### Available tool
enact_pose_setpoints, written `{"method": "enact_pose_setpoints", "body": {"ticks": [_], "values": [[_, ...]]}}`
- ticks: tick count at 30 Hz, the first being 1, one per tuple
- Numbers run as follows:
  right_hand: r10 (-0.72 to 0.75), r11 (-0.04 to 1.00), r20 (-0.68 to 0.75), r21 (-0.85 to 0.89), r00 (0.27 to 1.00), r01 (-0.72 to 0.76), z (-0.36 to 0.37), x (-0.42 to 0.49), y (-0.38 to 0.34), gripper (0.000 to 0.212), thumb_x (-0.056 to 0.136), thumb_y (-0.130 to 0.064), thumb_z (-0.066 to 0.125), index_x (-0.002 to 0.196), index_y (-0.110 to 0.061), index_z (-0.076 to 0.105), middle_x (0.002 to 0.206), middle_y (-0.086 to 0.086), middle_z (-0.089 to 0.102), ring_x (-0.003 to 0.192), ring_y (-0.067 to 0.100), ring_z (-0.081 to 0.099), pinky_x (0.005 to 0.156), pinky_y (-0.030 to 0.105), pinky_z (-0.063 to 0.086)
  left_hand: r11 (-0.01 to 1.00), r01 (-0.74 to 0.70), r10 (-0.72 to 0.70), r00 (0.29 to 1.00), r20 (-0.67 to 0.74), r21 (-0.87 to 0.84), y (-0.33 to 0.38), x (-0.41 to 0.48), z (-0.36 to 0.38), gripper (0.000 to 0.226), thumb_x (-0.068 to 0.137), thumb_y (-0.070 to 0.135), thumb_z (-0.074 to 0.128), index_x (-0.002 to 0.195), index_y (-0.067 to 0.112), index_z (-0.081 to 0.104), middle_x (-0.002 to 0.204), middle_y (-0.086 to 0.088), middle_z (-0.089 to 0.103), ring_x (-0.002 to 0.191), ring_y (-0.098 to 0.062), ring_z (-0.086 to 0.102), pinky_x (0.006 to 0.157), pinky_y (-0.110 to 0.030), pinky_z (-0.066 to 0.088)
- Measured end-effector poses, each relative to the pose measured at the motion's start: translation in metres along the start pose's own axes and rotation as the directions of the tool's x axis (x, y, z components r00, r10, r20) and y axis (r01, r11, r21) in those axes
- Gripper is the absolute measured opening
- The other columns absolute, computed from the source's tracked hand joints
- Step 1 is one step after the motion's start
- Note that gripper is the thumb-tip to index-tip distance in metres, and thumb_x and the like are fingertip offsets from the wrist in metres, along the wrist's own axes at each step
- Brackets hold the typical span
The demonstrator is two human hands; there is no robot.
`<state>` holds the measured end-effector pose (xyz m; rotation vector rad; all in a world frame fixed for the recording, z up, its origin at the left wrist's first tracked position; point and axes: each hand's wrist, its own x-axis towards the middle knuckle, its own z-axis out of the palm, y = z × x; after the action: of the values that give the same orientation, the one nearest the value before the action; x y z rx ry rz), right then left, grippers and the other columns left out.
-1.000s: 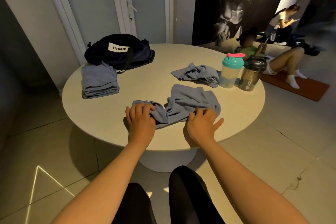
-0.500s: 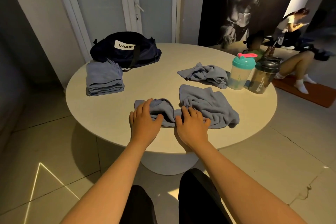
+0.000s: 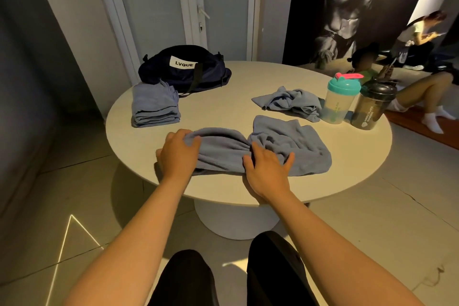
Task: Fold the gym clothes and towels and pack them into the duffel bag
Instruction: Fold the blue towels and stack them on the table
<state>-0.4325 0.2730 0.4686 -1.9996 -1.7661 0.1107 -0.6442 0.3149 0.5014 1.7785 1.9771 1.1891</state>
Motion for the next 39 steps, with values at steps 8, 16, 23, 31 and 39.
{"method": "enact_pose_setpoints", "body": {"ticks": [8,16,23,31,39], "values": [[0.006,0.993,0.017,-0.116,1.000,-0.004,0.001,0.001,0.002,0.053,0.104,-0.033,0.030,0.156,-0.025,0.027,0.163,0.012,0.021,0.154,0.030,0.007,0.109,0.068,-0.022,0.987,-0.032,-0.007,0.971,0.241,0.157,-0.017,0.013,0.010,0.042,0.097,0.033,0.049,0.138,0.028,0.053,0.136,-0.009,0.054,0.124,-0.033,0.046,0.100,-0.044,0.045],[-0.061,0.996,-0.075,-0.067,0.995,0.056,-0.001,-0.002,0.006,0.032,0.102,-0.025,0.039,0.123,-0.024,0.063,0.119,0.004,0.064,0.121,0.028,0.052,0.121,0.060,-0.002,0.976,-0.219,0.179,0.840,0.513,0.019,0.023,-0.006,0.024,0.027,0.101,0.034,0.049,0.119,0.035,0.069,0.118,0.002,0.071,0.098,-0.020,0.064,0.086,-0.034,0.053],[-0.151,0.987,-0.239,-0.092,0.959,0.132,0.001,0.008,-0.005,0.041,0.100,-0.033,0.045,0.136,-0.019,0.057,0.136,0.012,0.053,0.134,0.036,0.040,0.117,0.060,0.007,0.947,-0.011,0.119,0.940,0.319,-0.321,0.028,-0.015,0.024,0.040,0.103,0.016,0.048,0.141,0.023,0.055,0.146,0.002,0.052,0.121,-0.011,0.052,0.094,-0.019,0.041],[-0.110,0.994,0.237,0.011,0.965,0.110,0.009,0.033,-0.027,0.054,0.105,-0.050,0.023,0.156,-0.032,0.024,0.163,0.004,0.024,0.152,0.025,0.014,0.118,0.066,-0.004,0.911,0.092,0.048,0.945,0.324,-0.403,-0.004,-0.010,0.023,0.033,0.095,0.049,0.056,0.124,0.035,0.064,0.122,0.001,0.067,0.109,-0.016,0.064,0.093,-0.042,0.057],[-0.060,0.998,-0.023,0.011,0.998,0.060,0.022,0.037,-0.025,0.048,0.107,-0.037,0.031,0.154,-0.026,0.031,0.156,0.010,0.031,0.141,0.033,0.032,0.116,0.058,0.018,0.863,0.108,0.088,0.930,0.356,-0.494,-0.009,-0.014,0.023,0.026,0.090,0.055,0.067,0.110,0.040,0.070,0.087,-0.008,0.068,0.086,-0.029,0.069,0.080,-0.052,0.059]]}}
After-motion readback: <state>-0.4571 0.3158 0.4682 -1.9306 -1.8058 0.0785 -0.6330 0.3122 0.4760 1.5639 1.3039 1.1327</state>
